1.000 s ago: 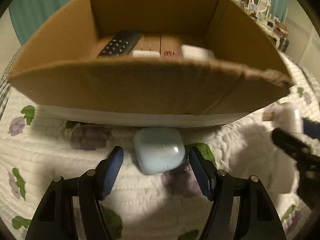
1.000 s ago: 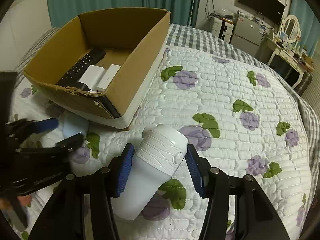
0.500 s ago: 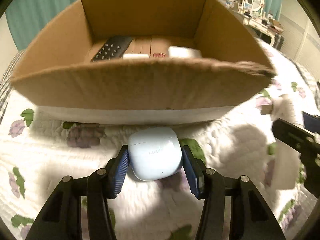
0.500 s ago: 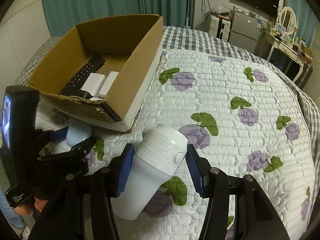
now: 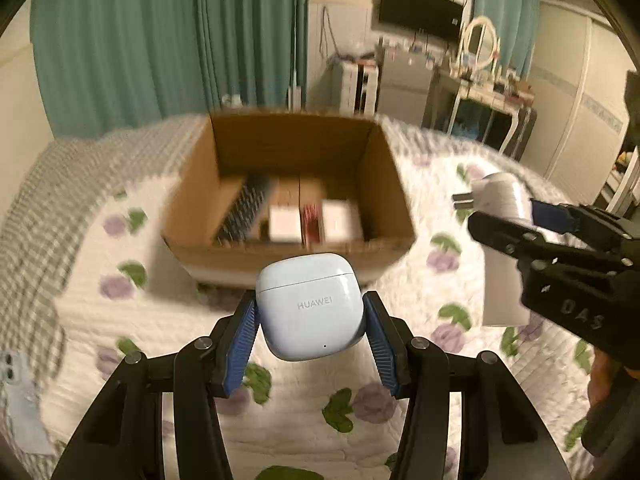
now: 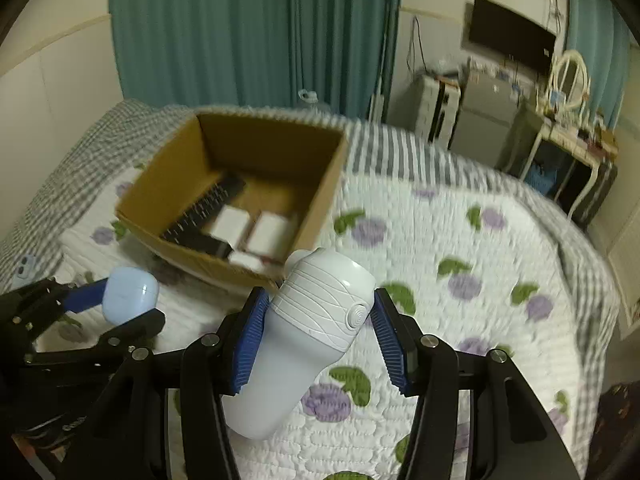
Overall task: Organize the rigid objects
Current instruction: 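Lower the earbud case into the box with the left tool while the right tool drops the thermos in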
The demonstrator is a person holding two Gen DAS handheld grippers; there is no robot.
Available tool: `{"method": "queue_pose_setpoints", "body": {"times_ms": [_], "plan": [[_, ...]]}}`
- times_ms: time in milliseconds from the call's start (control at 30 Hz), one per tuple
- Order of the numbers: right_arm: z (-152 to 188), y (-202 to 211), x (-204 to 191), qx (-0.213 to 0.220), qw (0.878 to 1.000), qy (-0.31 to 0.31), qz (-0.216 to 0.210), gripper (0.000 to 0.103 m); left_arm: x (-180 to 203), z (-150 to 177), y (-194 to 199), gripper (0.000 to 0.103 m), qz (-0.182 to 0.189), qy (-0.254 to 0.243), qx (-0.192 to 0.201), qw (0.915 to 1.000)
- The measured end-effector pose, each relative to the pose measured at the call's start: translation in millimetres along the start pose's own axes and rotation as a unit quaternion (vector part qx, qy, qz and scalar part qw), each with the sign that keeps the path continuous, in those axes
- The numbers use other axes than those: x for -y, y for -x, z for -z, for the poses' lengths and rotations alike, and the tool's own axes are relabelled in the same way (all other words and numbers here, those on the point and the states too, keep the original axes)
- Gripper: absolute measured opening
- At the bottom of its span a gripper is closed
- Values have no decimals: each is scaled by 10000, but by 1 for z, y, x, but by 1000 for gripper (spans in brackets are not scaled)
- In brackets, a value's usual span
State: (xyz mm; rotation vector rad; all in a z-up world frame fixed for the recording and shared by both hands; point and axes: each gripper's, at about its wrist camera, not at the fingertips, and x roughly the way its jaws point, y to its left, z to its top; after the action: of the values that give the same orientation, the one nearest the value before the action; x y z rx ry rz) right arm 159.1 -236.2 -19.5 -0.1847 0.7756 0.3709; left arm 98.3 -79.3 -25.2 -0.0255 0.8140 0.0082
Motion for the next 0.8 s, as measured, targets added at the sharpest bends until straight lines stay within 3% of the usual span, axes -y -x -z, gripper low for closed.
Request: {"method": "queue_pose_setpoints", "body": {"times_ms": [233,433,633,800], "plan": [[-48,33,-10,531,9983,230,-117,53,-15,-49,25,53,-58,-62,423,9991],[-94,28,-12,886,9953,284,-261,53,-32,-93,15,53,-51,-51,617,9981],[-121,-10,-12,991,9940,239,-401,53,-42,-124,-32,53,-182,-170,591,9979],[-123,-58,-6,799,9958,181,-420,53,-41,-122,-84,53,-153,-318,356,9987]]}}
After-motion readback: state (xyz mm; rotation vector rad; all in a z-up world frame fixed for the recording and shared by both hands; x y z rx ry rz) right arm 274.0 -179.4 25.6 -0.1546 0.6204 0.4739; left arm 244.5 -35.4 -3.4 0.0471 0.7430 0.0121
